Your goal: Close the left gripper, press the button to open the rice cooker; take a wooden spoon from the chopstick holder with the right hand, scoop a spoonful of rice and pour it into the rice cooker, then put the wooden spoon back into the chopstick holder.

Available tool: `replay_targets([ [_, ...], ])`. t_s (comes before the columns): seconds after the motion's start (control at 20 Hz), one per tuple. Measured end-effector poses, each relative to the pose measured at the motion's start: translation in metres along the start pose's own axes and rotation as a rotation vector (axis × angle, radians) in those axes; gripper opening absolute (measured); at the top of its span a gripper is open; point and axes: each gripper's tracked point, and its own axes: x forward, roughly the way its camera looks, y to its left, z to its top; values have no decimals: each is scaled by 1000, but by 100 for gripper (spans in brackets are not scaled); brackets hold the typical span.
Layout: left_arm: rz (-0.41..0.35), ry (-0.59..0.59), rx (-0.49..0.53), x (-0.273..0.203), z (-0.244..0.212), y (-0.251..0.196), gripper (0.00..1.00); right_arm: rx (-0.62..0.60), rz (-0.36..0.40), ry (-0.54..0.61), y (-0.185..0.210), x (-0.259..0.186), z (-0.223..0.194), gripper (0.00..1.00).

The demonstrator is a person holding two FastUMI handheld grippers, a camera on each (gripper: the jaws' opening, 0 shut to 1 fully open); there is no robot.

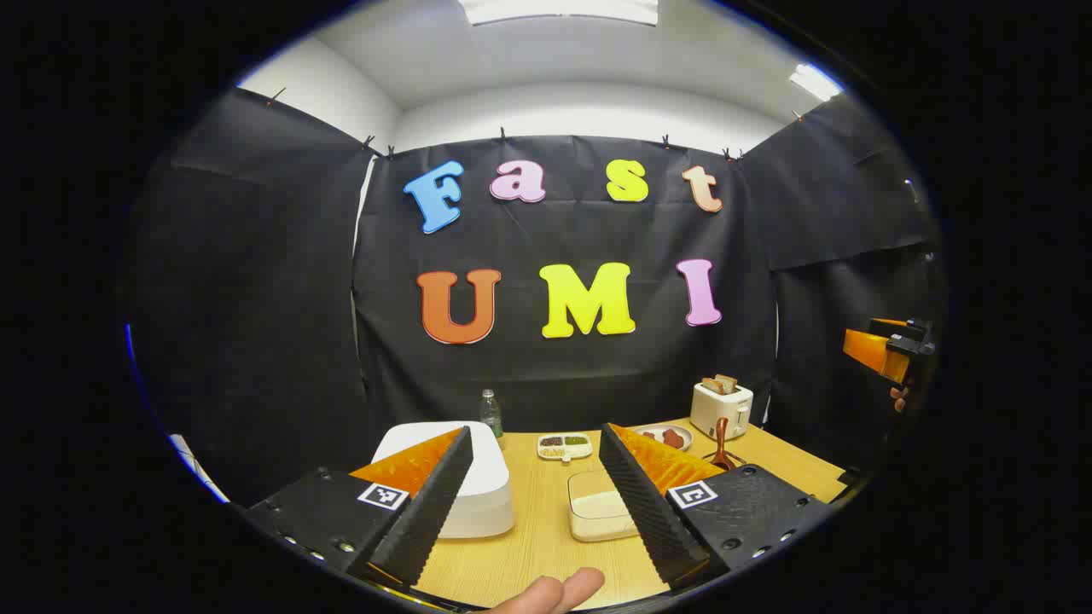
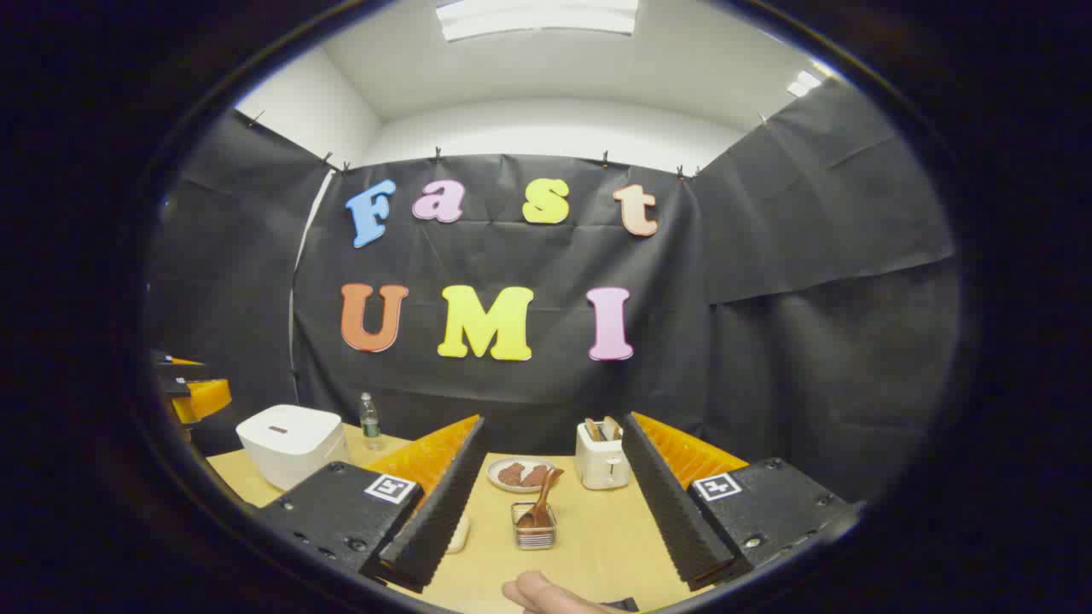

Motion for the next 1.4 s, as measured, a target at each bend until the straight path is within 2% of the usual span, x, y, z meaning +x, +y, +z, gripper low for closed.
replay_targets([
  [0.05,-11,3,-11,0,-1,-1,95,2,2,8,-1,1,-4,100],
  [0.2,-13,3,-31,1,0,1,95,0,-2,26,-6,5,-10,100],
  [0.25,-13,2,-38,2,0,1,95,0,-5,29,-8,5,-12,96],
  [0.35,-8,2,-45,2,0,3,95,5,-15,31,-15,6,-14,100],
  [0.45,6,0,-43,4,0,7,95,10,-23,27,-20,6,-15,96],
  [0.5,9,2,-41,5,-1,9,100,22,-25,17,-23,5,-13,96],
  [0.55,11,3,-42,5,-2,9,95,31,-26,6,-24,4,-11,100],
  [0.85,92,1,-37,17,-8,29,93,35,-2,-1,-23,2,-20,100],
  [0.9,87,-4,-37,20,-7,28,89,33,0,0,-23,3,-23,96],
  [0.95,81,-4,-38,25,-9,28,94,29,0,5,-23,5,-28,100],
  [1.0,85,12,-29,29,-13,30,73,27,1,9,-24,7,-32,100],
  [1.05,78,27,-17,35,-19,32,70,27,6,12,-23,10,-36,96],
  [1.1,77,37,-5,41,-21,34,68,30,11,15,-22,13,-39,100],
  [1.15,82,50,3,46,-24,36,55,35,12,17,-22,16,-41,100],
  [1.3,115,97,22,62,-38,48,38,42,11,29,-24,29,-52,100],
  [1.35,139,106,22,68,-40,56,35,46,9,33,-26,34,-56,96],
  [1.4,173,110,29,74,-43,66,31,49,8,37,-27,38,-60,100],
])
